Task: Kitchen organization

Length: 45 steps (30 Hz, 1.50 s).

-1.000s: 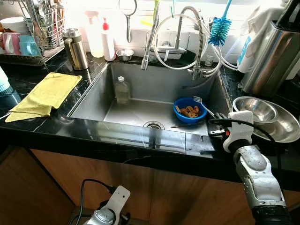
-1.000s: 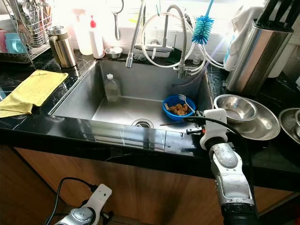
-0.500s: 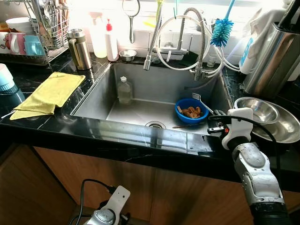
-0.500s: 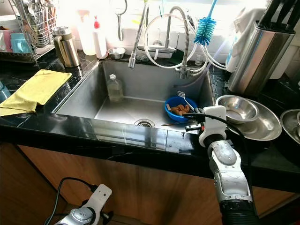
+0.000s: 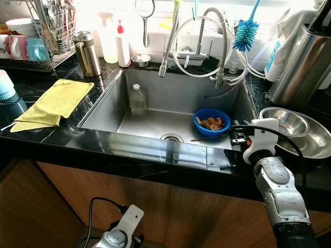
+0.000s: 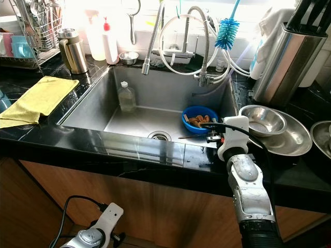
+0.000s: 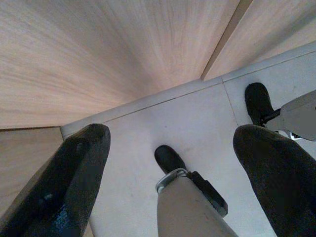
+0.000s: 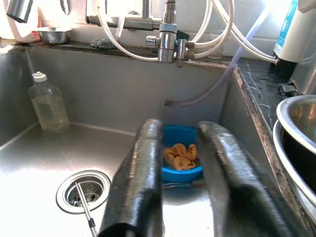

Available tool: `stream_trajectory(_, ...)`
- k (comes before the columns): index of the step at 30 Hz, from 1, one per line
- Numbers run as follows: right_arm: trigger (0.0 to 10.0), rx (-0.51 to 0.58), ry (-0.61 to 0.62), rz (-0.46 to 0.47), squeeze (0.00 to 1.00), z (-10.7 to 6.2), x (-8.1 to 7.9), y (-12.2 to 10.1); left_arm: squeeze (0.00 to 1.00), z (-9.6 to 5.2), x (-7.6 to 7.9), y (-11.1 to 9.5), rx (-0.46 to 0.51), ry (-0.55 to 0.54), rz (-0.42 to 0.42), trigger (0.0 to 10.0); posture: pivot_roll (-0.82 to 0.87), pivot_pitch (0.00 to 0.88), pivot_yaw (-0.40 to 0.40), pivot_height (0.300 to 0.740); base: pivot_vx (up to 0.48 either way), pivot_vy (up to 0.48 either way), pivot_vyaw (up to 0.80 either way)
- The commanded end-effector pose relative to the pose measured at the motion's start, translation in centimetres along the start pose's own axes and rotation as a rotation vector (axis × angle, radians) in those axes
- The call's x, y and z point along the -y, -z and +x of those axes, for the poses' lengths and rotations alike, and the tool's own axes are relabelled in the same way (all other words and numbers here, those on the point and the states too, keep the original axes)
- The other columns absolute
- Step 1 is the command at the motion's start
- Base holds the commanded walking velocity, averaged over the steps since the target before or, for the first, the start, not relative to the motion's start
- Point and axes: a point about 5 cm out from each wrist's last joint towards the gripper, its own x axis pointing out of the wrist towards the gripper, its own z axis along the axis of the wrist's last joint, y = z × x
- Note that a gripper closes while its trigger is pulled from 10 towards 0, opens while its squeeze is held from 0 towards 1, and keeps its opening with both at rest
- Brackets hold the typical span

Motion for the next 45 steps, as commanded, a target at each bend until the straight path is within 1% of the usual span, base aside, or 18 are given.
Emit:
stream_trajectory(1,10.0,0.015,0.026,0.007,1.00,0.1,0.4,-0.4,0.00,0.0,0.1,0.2,-0.010,0.001,0.012,10.0,0.04,0.015,-0.040,0.736,0.000,0.000,0.00)
stream_trajectory(2,10.0,0.026,0.050,0.004,0.00,0.2,0.5,-0.8,0.00,0.0,0.1,0.2,-0.009,0.000,0.011,10.0,0.04,0.018,-0.039,0.736,0.000,0.000,0.00)
stream_trajectory(5,10.0,0.072,0.105,0.019,0.00,0.2,1.0,-2.1,0.00,0.0,0.0,0.1,-0.009,-0.002,0.011,10.0,0.04,0.025,-0.037,0.736,0.000,0.000,0.00)
stream_trajectory(8,10.0,0.085,0.120,0.024,0.00,0.1,1.2,-2.4,0.00,0.0,-0.1,0.1,-0.009,-0.002,0.011,10.0,0.04,0.026,-0.036,0.736,0.000,0.000,0.00)
stream_trajectory(9,10.0,0.124,0.184,0.055,0.00,-0.1,1.9,-3.4,0.00,0.0,-0.1,0.1,-0.010,-0.003,0.011,10.0,0.03,0.028,-0.032,0.736,0.000,0.000,0.00)
stream_trajectory(12,10.0,0.174,0.326,0.135,0.00,-1.0,4.1,-4.7,0.00,0.0,-0.1,0.2,-0.012,-0.003,0.015,10.0,0.03,0.026,-0.029,0.736,0.000,0.000,0.00)
stream_trajectory(13,10.0,0.174,0.326,0.135,0.00,-1.0,4.1,-4.7,0.00,0.0,-0.1,0.2,-0.012,-0.003,0.015,10.0,0.03,0.026,-0.029,0.736,0.000,0.000,0.00)
stream_trajectory(15,10.0,0.188,0.379,0.164,0.00,-1.4,5.0,-5.0,0.00,0.0,-0.1,0.2,-0.013,-0.001,0.018,10.0,0.03,0.020,-0.030,0.736,0.000,0.000,0.00)
stream_trajectory(16,10.0,0.197,0.476,0.203,0.00,-2.3,6.6,-4.9,0.00,0.0,-0.1,0.2,-0.013,0.001,0.020,10.0,0.03,0.018,-0.031,0.736,0.000,0.000,0.00)
stream_trajectory(17,10.0,0.197,0.511,0.231,0.00,-2.7,7.2,-4.8,0.00,0.0,-0.1,0.2,-0.013,0.001,0.020,10.0,0.03,0.018,-0.031,0.736,0.000,0.000,0.00)
stream_trajectory(18,10.0,0.188,0.533,0.271,1.00,-2.9,7.6,-4.4,0.00,0.0,-0.1,0.2,-0.012,0.001,0.021,10.0,0.02,0.015,-0.029,0.736,0.000,0.000,0.00)
stream_trajectory(20,10.0,0.167,0.552,0.310,1.00,-3.2,8.0,-3.8,0.00,0.0,-0.1,0.2,-0.013,0.001,0.022,10.0,0.02,0.014,-0.029,0.736,0.000,0.000,0.00)
stream_trajectory(23,10.0,0.127,0.604,0.311,1.00,-3.6,8.3,-3.1,0.00,0.0,-0.1,0.2,-0.013,0.001,0.022,10.0,0.02,0.008,-0.029,0.736,0.000,0.000,0.00)
stream_trajectory(24,10.0,0.118,0.608,0.319,0.68,-3.7,8.3,-3.0,0.00,0.0,-0.1,0.2,-0.012,0.001,0.022,10.0,0.02,0.004,-0.028,0.736,0.000,0.000,0.00)
stream_trajectory(28,10.0,0.106,0.613,0.330,0.68,-3.7,8.3,-2.8,0.00,0.0,-0.2,0.2,-0.012,0.002,0.023,10.0,0.02,0.003,-0.028,0.736,0.000,0.000,0.00)
stream_trajectory(29,10.0,0.096,0.625,0.342,0.00,-3.7,8.3,-2.7,0.00,0.0,-0.1,0.2,-0.012,0.003,0.025,10.0,0.03,0.000,-0.029,0.736,0.000,0.000,0.00)
stream_trajectory(37,10.0,0.071,0.632,0.384,0.00,-3.3,8.0,-2.4,0.00,0.0,0.0,0.3,-0.013,0.005,0.027,10.0,0.03,0.000,-0.034,0.736,0.000,0.000,0.00)
stream_trajectory(45,10.0,0.064,0.630,0.429,0.00,-2.3,8.0,-3.2,0.00,0.0,-0.1,0.3,-0.013,0.004,0.022,10.0,0.03,0.000,-0.039,0.736,0.000,0.000,0.00)
